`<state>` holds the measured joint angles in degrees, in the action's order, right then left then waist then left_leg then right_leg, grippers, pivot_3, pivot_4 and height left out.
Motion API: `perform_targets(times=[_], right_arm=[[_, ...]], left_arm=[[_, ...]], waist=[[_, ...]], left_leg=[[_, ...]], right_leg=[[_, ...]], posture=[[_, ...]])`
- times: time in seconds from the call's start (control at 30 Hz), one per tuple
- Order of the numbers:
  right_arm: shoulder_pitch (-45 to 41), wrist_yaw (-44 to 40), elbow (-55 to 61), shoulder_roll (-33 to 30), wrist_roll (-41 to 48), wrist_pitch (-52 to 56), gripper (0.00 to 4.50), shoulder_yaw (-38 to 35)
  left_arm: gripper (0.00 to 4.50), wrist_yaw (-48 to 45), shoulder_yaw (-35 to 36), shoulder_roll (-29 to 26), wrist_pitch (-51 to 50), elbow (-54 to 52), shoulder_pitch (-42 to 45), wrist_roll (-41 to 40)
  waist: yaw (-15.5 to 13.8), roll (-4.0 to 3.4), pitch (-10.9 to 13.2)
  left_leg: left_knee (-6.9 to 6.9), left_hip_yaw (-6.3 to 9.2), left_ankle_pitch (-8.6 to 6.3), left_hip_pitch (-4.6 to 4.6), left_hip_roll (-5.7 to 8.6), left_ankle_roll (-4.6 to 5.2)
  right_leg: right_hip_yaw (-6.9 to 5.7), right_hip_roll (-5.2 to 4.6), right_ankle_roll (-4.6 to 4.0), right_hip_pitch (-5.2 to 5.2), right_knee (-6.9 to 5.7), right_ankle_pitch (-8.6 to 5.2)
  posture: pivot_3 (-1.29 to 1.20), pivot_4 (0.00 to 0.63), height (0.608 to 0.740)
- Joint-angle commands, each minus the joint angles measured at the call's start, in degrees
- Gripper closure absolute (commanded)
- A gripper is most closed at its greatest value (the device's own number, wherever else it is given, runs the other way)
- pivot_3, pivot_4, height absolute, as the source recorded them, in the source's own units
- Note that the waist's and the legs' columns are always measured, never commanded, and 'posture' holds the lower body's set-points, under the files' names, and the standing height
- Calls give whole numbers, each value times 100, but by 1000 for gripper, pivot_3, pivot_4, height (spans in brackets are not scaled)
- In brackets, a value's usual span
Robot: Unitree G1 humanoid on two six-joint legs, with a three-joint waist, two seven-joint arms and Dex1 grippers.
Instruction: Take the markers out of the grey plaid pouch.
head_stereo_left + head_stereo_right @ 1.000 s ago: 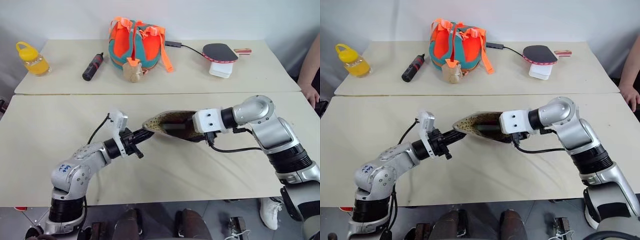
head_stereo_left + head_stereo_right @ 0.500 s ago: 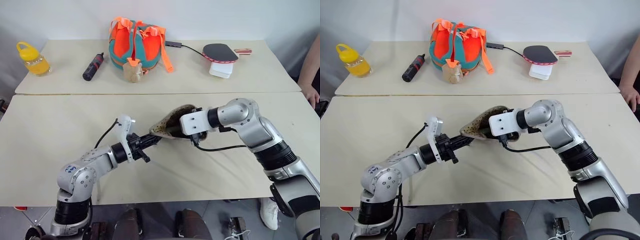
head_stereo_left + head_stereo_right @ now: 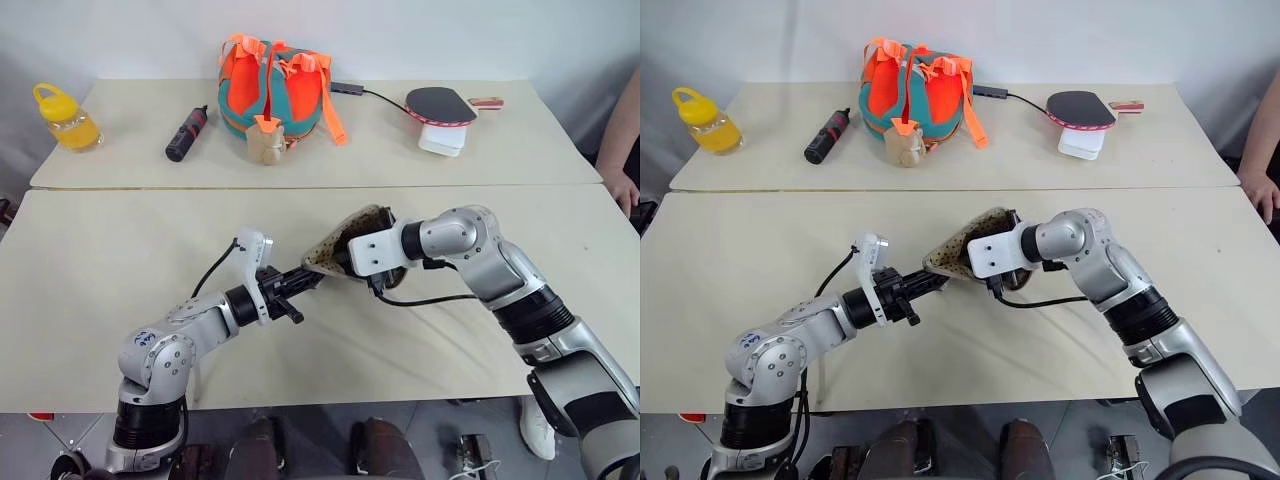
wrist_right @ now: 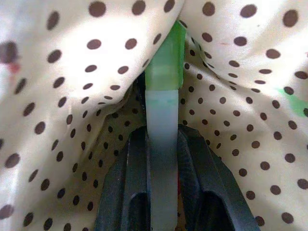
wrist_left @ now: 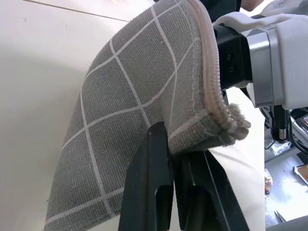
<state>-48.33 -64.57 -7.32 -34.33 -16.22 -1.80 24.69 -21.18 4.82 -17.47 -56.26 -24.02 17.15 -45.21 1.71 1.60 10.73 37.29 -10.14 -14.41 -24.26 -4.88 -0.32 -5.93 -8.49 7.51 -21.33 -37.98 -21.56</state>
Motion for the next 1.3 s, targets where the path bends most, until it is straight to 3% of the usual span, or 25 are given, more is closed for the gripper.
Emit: perform_targets(times=[0.03,0.27,0.7,0.87,1.03,1.3], right_arm=[[-148,-289,378,-172,531,284,4113,-476],[-94,-805,630,-720,1119,504,4113,-907],[-475,-281,456,-465,2263,823,4113,-1891],[-940,715,-936,-682,1359,-142,4113,-1904],[-855,1658,-2398,-1087,-54,-1196,4113,-1238],[-516,2415,-3881,-992,-682,-1966,4113,-810]], left_arm=[[4500,-30,-37,-111,355,-206,13,219],[4500,-142,-145,-344,1015,66,33,839],[4500,-324,-230,-477,1564,306,-27,1380],[4500,-420,-170,-542,1586,308,-110,1370],[4500,-494,-44,-592,1496,178,-184,1206],[4500,-647,109,-684,1425,144,-274,988]], waist=[[-7,0,0],[-2,0,0],[-6,0,0],[-2,0,0],[5,0,0],[66,-16,9]], left_leg=[[0,0,0,0,0,0],[-2,0,-1,0,1,1],[-2,-2,-1,0,1,1],[-3,-4,0,1,0,1],[-7,-7,0,1,1,0],[-10,-12,1,1,1,-1]], right_leg=[[0,0,0,0,0,0],[-1,0,0,2,5,0],[-1,0,0,0,4,0],[0,0,0,-1,3,0],[1,-1,0,-2,7,0],[5,-1,0,-6,4,0]], posture=[[0,150,740],[0,150,740],[0,150,740],[0,150,740],[0,150,740],[0,150,740]])
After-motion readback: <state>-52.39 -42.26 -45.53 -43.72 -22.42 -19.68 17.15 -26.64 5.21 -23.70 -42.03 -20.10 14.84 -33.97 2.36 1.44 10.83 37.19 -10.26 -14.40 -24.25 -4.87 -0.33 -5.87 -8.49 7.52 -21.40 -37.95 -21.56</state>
